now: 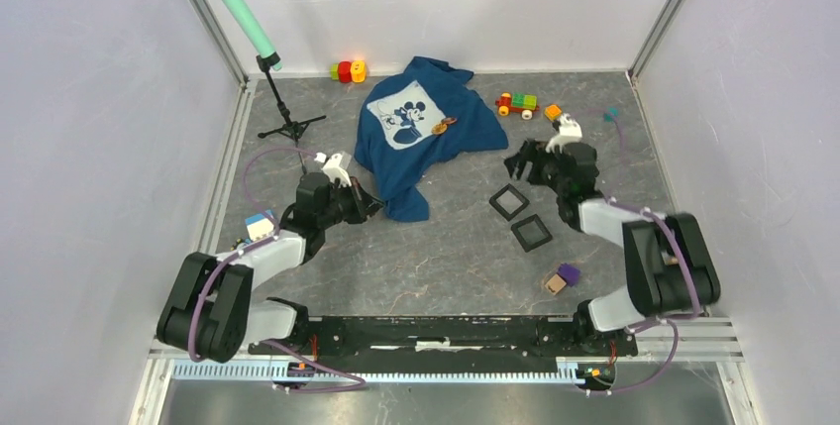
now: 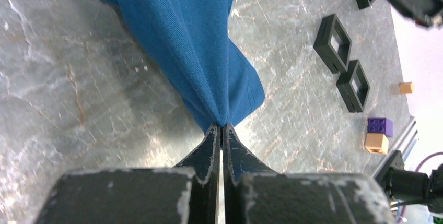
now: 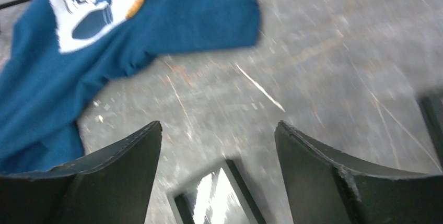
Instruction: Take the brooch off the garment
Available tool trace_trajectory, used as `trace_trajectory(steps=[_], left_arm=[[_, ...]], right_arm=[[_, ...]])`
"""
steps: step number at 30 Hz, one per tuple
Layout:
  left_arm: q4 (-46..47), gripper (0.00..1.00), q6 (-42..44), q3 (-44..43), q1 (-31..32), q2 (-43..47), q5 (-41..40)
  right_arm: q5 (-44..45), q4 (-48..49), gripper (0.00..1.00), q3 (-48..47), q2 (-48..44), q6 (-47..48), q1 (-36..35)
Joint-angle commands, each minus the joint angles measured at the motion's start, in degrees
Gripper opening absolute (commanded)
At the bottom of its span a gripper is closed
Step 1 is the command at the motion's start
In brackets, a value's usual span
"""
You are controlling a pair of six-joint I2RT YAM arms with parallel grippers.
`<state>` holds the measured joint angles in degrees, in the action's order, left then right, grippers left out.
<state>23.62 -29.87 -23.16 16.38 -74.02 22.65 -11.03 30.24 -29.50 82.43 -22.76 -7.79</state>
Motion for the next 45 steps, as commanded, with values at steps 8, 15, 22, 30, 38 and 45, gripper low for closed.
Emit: trace_trajectory(steps=[8,15,22,30,38,45], left_arm=[[-10.86,0.02,-9.39,6.28,0.14,16.35,4.82],[-16.68,0.02,-10.00,8.23,0.14,24.68,2.45],[-20.15,0.02,-12.33,7.88,0.11,26.83,-0.47],[-31.44,0.02,-17.54,5.97,-0.92,30.14,-15.49],[-46.83,0.02,-22.61,1.90,-2.41,37.80,-35.06],[-58.42,0.03,-23.63,-3.30,-2.50,47.29,-51.57]], right_arm=[[-0.38,-6.56,0.71,-24.16,21.82,-0.35,-4.10],[6.17,-12.03,0.71,-32.10,28.26,3.18,-6.42],[13.38,-19.65,0.64,-39.64,33.72,7.47,-7.74],[12.84,-23.20,0.19,-40.02,32.36,9.31,-9.93],[6.44,-20.18,0.00,-25.79,21.00,6.23,-14.62],[3.56,-18.98,0.00,-9.09,7.37,3.92,-19.19]])
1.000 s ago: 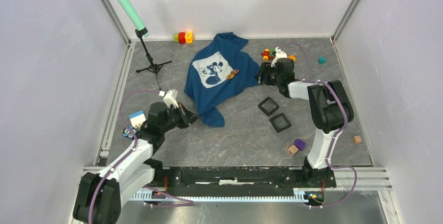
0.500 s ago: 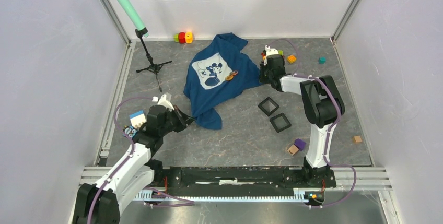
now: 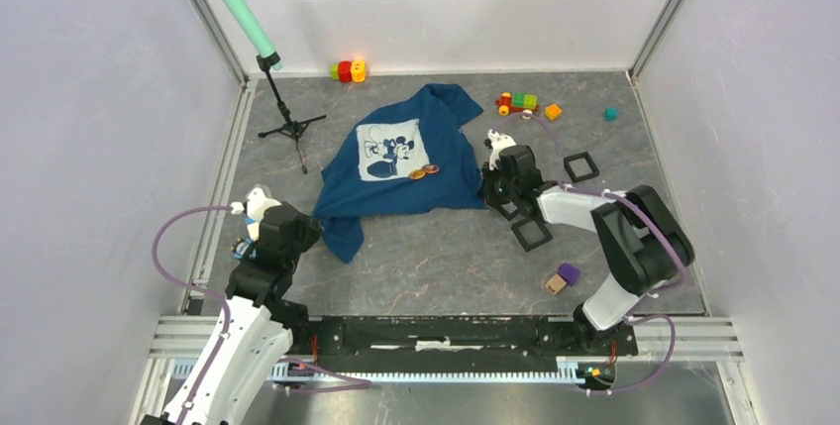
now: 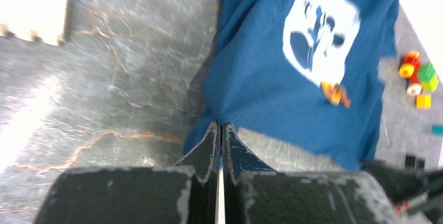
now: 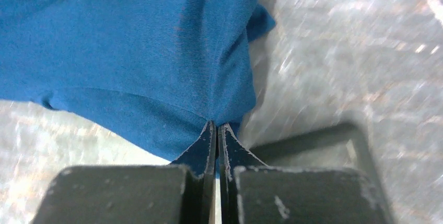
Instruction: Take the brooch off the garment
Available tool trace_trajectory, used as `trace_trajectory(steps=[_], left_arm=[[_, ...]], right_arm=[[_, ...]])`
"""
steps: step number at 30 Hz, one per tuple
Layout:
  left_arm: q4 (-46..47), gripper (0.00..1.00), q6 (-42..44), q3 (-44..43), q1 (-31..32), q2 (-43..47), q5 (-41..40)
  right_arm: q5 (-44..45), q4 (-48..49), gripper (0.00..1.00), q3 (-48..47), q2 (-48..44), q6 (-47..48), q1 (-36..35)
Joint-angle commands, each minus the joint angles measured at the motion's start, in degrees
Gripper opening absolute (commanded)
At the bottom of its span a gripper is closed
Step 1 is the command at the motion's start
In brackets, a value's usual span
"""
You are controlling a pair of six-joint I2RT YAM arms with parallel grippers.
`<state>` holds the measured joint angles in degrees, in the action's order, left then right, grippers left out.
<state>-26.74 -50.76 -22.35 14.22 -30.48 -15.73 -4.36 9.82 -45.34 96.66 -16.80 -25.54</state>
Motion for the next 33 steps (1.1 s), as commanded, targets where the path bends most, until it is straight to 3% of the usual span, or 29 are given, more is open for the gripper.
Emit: trace_trajectory(steps=[1,2,3,5,6,10,13,15,17,21,28,29,31,33], left_arm=[[-9.30,0.06,-3.32,-4.43,-0.35,4.41,-14.96],[-11.12,0.12,-4.21,-4.94,-0.33,4.89,-16.95],[-12.25,0.33,-4.68,-5.30,-0.35,5.51,-19.07],[-11.27,0.89,-1.42,-5.70,-0.33,6.60,-19.79],[-10.35,0.99,0.78,-5.96,-0.33,6.94,-18.65],[-1.55,1.00,9.70,-7.65,-0.33,6.89,-6.52],[11.42,1.00,19.48,-6.66,-0.24,4.49,10.44],[15.70,1.00,21.67,-7.53,-0.03,-0.61,18.18],[16.34,1.00,20.35,-9.67,0.90,-6.95,19.25],[26.40,0.97,19.88,-9.35,6.40,-15.61,21.42],[29.84,0.93,35.51,-18.01,17.01,-33.24,17.58],[30.73,0.89,38.45,-18.52,17.89,-34.73,18.52],[31.16,0.63,45.97,-20.38,19.77,-38.48,20.67],[29.12,0.58,53.78,-23.01,21.30,-42.09,21.79]], right_arm=[[-4.41,2.29,0.00,8.94,-8.60,-2.60,-2.18],[-6.06,3.04,0.00,11.30,-10.45,-3.07,-2.89],[-7.28,3.73,0.00,13.05,-11.96,-3.32,-4.06],[-8.37,3.62,0.00,15.82,-14.59,-3.18,-6.21],[-8.43,2.94,0.00,16.75,-15.86,-2.95,-6.86],[-7.31,-0.53,0.12,18.00,-20.49,-1.21,-7.27],[-6.06,-2.90,0.21,17.32,-23.40,1.03,-7.24],[-5.94,-4.18,0.25,16.59,-24.51,1.90,-7.25],[-5.87,-5.71,0.29,15.42,-25.24,2.97,-7.23],[-4.85,-8.24,0.33,13.65,-26.75,4.31,-7.19],[1.26,-9.65,0.39,13.80,-33.60,6.13,-7.07],[1.96,-9.60,0.41,14.17,-35.01,6.35,-7.01],[3.45,-11.08,0.43,15.32,-37.42,6.67,-6.96],[4.62,-10.96,0.42,16.35,-39.32,6.80,-6.89]])
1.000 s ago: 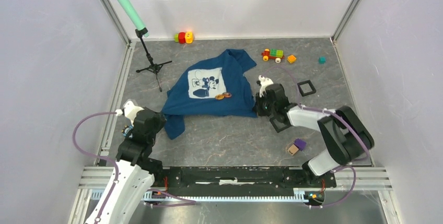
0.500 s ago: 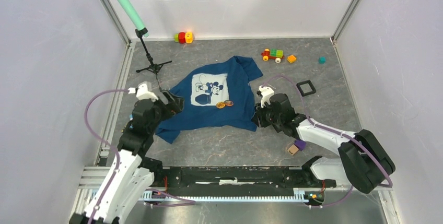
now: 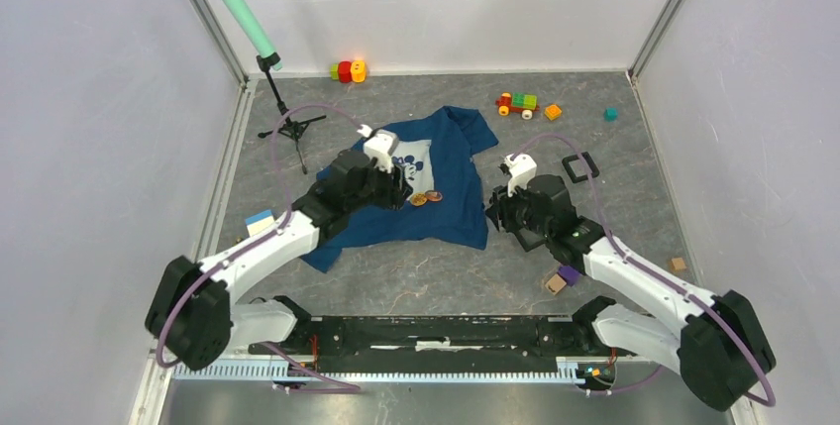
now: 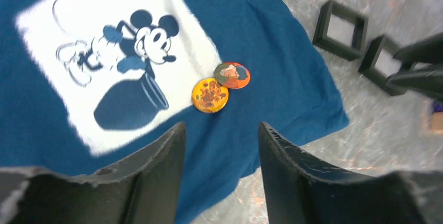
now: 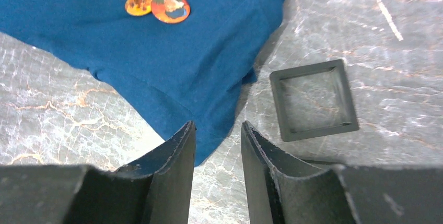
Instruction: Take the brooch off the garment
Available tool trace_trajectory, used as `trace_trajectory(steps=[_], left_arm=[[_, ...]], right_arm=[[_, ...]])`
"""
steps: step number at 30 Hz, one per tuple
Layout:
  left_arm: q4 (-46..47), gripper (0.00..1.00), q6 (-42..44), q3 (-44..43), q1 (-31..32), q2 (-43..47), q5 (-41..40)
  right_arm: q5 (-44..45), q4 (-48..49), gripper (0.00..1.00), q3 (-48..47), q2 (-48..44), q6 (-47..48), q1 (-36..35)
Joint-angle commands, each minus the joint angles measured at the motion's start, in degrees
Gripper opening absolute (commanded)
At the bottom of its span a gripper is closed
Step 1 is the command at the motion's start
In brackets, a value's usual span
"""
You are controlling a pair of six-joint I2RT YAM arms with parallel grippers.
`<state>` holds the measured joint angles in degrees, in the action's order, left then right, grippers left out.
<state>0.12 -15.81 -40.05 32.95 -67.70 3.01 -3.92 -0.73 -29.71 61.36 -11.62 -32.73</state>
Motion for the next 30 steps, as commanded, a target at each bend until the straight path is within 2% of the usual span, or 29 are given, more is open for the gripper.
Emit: trace_trajectory(steps=[1,5,7,12,16,21,30], left_arm=[[0.78,0.59,21.74,-6.67,3.01,-6.37,2.94],[-7.91,0.73,28.44,-14.26,3.34,-13.41,5.92],[-12.69,0.75,31.10,-18.29,3.90,-17.16,6.23],[-23.94,0.69,37.11,-29.90,7.36,-28.44,2.29],[-30.02,0.72,40.84,-37.20,10.25,-36.31,0.58],[-33.26,0.74,41.90,-41.84,10.64,-41.15,-0.25],[-35.09,0.63,42.35,-47.49,10.83,-48.19,-2.79]], right_arm=[[5.01,-0.51,0.42,0.94,-4.50,1.66,0.38],[4.44,-1.76,0.42,0.84,-5.82,1.59,0.48],[4.35,-1.84,0.42,1.10,-6.37,1.42,0.47],[4.36,-2.33,0.42,1.46,-7.74,0.93,0.47],[4.83,-2.94,0.42,1.68,-8.99,0.38,0.51],[5.73,-3.99,0.42,2.26,-10.77,-0.06,0.47],[6.74,-4.01,0.42,3.74,-13.72,-0.61,0.58]])
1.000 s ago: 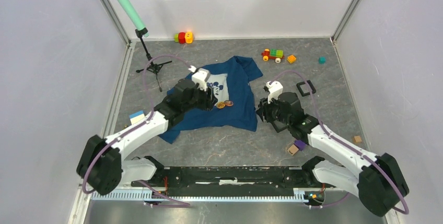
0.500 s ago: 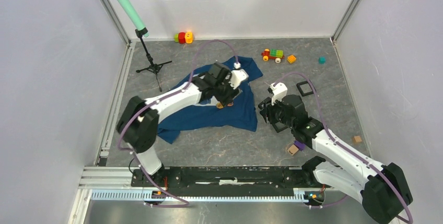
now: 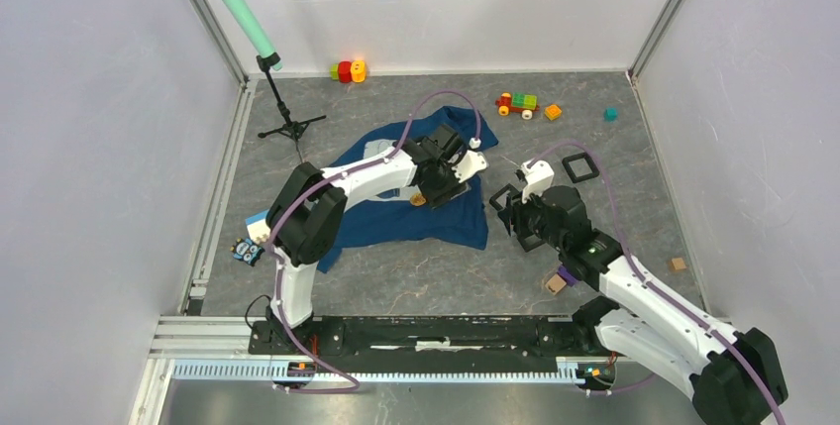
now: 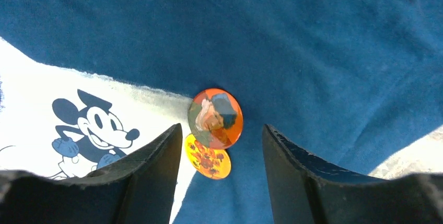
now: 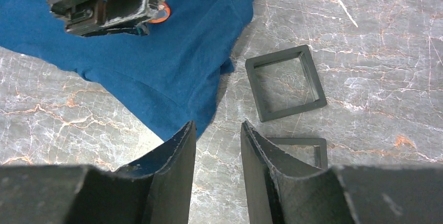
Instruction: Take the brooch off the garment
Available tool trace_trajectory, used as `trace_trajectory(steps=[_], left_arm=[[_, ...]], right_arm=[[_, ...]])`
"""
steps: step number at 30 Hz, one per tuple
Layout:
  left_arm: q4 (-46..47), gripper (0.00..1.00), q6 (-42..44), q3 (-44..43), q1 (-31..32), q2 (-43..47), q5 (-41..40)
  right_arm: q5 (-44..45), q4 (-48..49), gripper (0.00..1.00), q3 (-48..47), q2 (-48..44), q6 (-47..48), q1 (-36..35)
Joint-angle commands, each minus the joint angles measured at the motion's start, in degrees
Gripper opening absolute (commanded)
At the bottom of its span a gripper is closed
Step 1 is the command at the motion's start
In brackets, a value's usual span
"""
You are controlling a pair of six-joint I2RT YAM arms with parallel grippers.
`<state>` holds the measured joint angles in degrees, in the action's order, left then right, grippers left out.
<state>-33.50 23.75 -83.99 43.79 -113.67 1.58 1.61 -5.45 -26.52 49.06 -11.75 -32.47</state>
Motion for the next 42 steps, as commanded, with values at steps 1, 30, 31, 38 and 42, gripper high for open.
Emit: trace_trajectory(steps=[1,30,31,38,42], left_arm=[[-1.52,0.61,2.73,-4.09,0.07,-2.94,-2.80],[27.67,0.02,-27.46,21.56,-12.71,20.82,26.17],[31.97,0.02,-30.88,25.23,-13.85,22.07,28.01],[63.79,0.02,-44.33,43.54,-16.10,29.74,33.12],[62.19,0.02,-46.91,43.53,-16.08,30.75,35.69]], right_arm=[[1.37,0.70,0.43,0.62,-1.50,-0.54,0.30],[-13.58,16.64,0.65,-0.90,8.56,-5.43,0.29],[-13.56,18.23,0.69,-0.75,9.32,-7.06,0.30],[-14.81,35.38,0.84,1.56,17.71,-20.71,0.22],[-18.68,36.47,0.80,-2.64,25.39,-16.68,-0.12]])
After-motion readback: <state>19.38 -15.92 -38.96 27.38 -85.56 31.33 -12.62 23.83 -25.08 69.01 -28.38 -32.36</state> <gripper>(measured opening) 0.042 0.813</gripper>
